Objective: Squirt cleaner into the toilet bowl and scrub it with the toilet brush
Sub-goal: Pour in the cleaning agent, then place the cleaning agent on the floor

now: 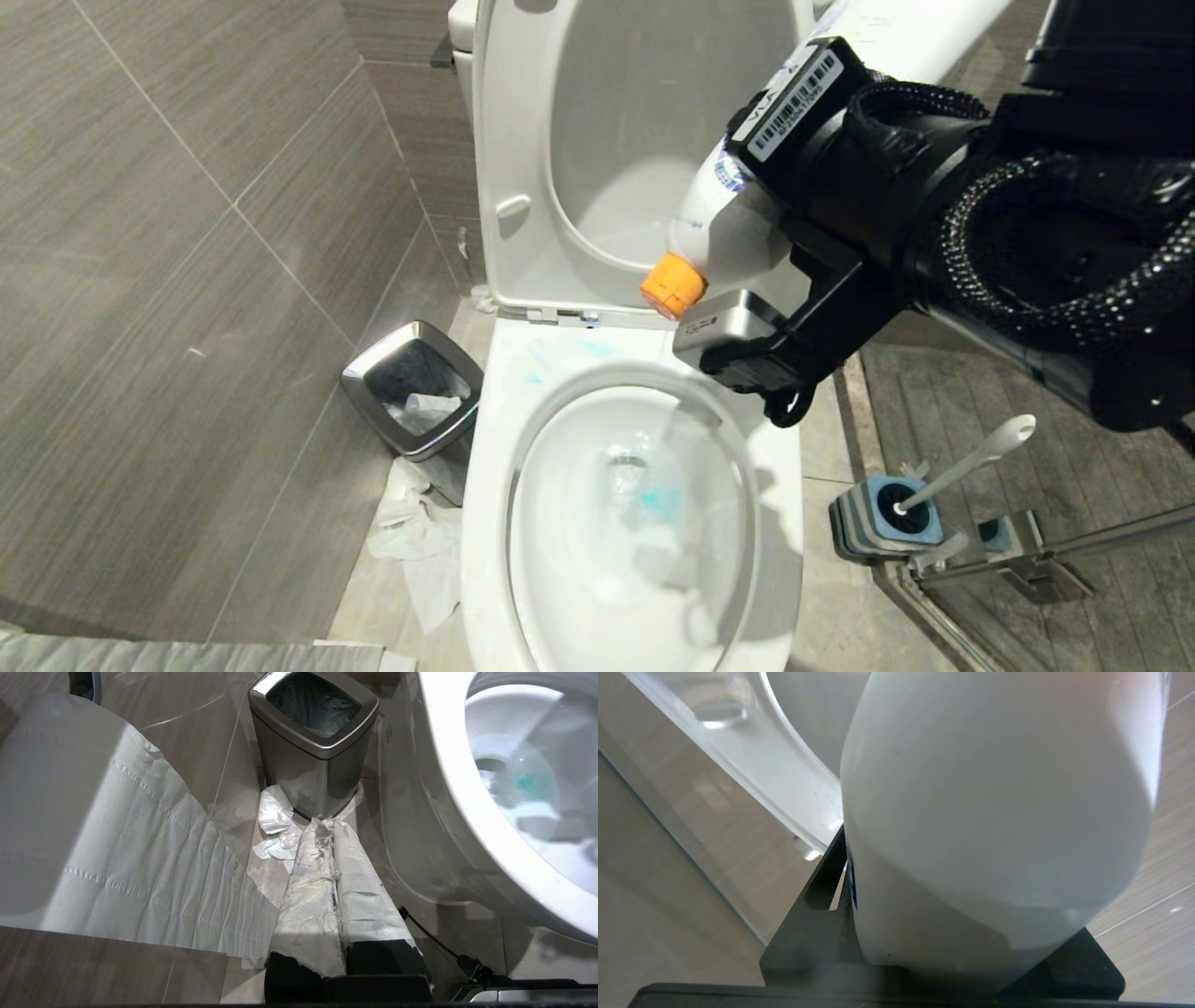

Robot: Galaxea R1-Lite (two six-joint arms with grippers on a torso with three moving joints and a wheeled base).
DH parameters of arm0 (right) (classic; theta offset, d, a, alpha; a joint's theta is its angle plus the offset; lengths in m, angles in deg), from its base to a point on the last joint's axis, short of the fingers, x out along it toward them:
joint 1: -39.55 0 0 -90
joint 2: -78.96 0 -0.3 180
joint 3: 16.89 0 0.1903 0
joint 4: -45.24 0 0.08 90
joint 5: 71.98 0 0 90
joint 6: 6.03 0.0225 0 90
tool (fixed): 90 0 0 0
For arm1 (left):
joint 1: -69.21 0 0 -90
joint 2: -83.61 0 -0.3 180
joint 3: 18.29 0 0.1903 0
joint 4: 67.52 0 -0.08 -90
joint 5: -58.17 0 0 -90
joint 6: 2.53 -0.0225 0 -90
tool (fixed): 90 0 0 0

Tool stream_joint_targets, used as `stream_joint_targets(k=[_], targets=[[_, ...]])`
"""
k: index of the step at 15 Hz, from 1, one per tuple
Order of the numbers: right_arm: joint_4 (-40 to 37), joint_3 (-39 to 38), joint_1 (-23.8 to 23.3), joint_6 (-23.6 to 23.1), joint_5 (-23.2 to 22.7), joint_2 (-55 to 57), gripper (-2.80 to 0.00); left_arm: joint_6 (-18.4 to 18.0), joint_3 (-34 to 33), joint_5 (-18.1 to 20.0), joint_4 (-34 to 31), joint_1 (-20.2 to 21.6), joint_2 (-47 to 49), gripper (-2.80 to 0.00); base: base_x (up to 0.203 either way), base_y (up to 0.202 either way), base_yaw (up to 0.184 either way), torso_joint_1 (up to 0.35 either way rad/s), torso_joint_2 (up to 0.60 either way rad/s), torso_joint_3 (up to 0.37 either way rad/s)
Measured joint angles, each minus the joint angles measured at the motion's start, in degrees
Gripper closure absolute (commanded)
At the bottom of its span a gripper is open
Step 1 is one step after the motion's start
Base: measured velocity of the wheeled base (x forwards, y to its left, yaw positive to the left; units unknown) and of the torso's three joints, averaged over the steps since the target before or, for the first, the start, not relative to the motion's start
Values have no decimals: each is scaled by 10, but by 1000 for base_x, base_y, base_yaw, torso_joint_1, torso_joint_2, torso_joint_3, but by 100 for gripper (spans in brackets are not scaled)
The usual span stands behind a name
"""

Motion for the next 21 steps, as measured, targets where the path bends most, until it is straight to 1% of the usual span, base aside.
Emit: stream_joint_targets(k=[1,3,6,8,10,11,12,13,14,16,17,19,20,21], targets=[[0,-2,0,23,1,0,0,0,0,0,0,0,0,0,0,0,0,0,0,0],[0,-3,-1,92,4,0,0,0,0,0,0,0,0,0,0,0,0,0,0,0],[-12,-13,-1,226,25,-9,0,0,0,0,0,0,0,0,0,0,0,0,0,0],[-34,-25,-5,299,33,-25,0,0,0,0,0,0,0,0,0,0,0,0,0,0],[-42,-42,-27,371,34,-41,0,0,0,0,0,0,0,0,0,0,0,0,0,0],[-42,-43,-44,393,34,-47,0,0,0,0,0,0,0,0,0,0,0,0,0,0],[-42,-43,-65,405,35,-52,0,0,0,0,0,0,0,0,0,0,0,0,0,0],[-45,-34,-86,415,33,-55,0,0,0,0,0,0,0,0,0,0,0,0,0,0],[-56,-20,-105,436,29,-57,0,0,0,0,0,0,0,0,0,0,0,0,0,0],[-117,18,-129,511,4,-59,0,0,0,0,0,0,0,0,0,0,0,0,0,0],[-168,41,-137,564,-21,-60,0,0,0,0,0,0,0,0,0,0,0,0,0,0],[-282,94,-147,688,-75,-64,0,0,0,0,0,0,0,0,0,0,0,0,0,0],[-343,121,-154,759,-103,-69,0,0,0,0,0,0,0,0,0,0,0,0,0,0],[-397,144,-173,828,-136,-76,0,0,0,0,0,0,0,0,0,0,0,0,0,0]])
